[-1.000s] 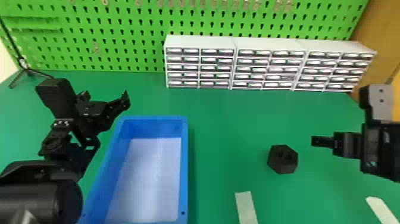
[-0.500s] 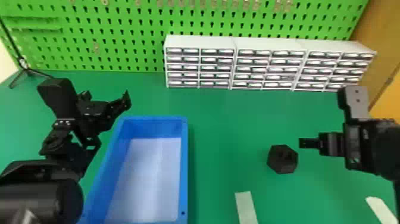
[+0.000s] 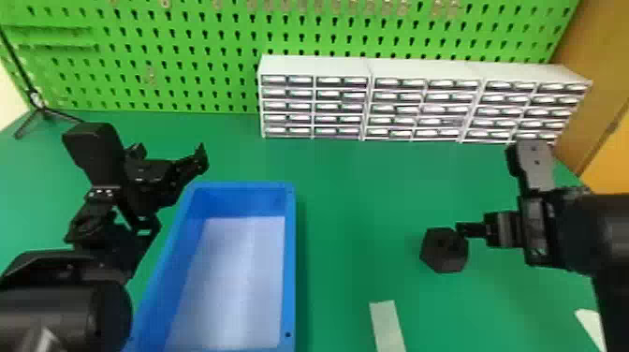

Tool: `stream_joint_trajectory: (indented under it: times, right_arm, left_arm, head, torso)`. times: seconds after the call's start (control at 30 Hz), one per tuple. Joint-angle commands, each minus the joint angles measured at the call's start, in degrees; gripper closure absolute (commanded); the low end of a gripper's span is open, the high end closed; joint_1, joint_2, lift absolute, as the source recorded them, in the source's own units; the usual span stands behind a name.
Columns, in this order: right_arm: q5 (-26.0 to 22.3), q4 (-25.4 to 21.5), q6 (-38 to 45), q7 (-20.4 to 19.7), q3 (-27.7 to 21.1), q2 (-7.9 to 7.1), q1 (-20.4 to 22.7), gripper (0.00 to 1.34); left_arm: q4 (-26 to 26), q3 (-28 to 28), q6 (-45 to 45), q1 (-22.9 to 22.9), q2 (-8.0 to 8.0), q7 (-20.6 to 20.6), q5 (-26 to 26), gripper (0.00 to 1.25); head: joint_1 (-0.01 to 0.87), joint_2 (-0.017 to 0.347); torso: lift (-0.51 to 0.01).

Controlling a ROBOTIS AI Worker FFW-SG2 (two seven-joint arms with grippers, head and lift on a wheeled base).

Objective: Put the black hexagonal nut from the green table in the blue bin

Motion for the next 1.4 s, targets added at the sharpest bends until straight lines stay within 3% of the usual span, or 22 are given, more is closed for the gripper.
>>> stream_joint_trajectory:
  times: [0.0, 0.5, 1.37]
  right_arm:
    - [0.0, 2.2, 0.3, 0.0, 0.9, -0.03, -0.4, 0.28]
    - [-0.8, 8.2, 0.3, 0.0, 3.9, -0.99, -3.2, 0.28]
    - [-2.4, 17.2, 0.3, 0.0, 9.5, -0.64, -9.2, 0.28]
  left_arm:
    - [0.1, -0.1, 0.0, -0.1, 0.01, -0.1, 0.0, 0.11]
    - [0.4, -0.2, 0.1, -0.3, 0.10, -0.2, 0.0, 0.11]
    - [0.5, -0.3, 0.2, -0.7, 0.18, -0.8, -0.2, 0.11]
  head:
    - [0.692, 0.008]
    - [0.692, 0.008]
    - [0.692, 0.008]
  torso:
    - [-0.097]
    - [-0.097]
    - [-0.097]
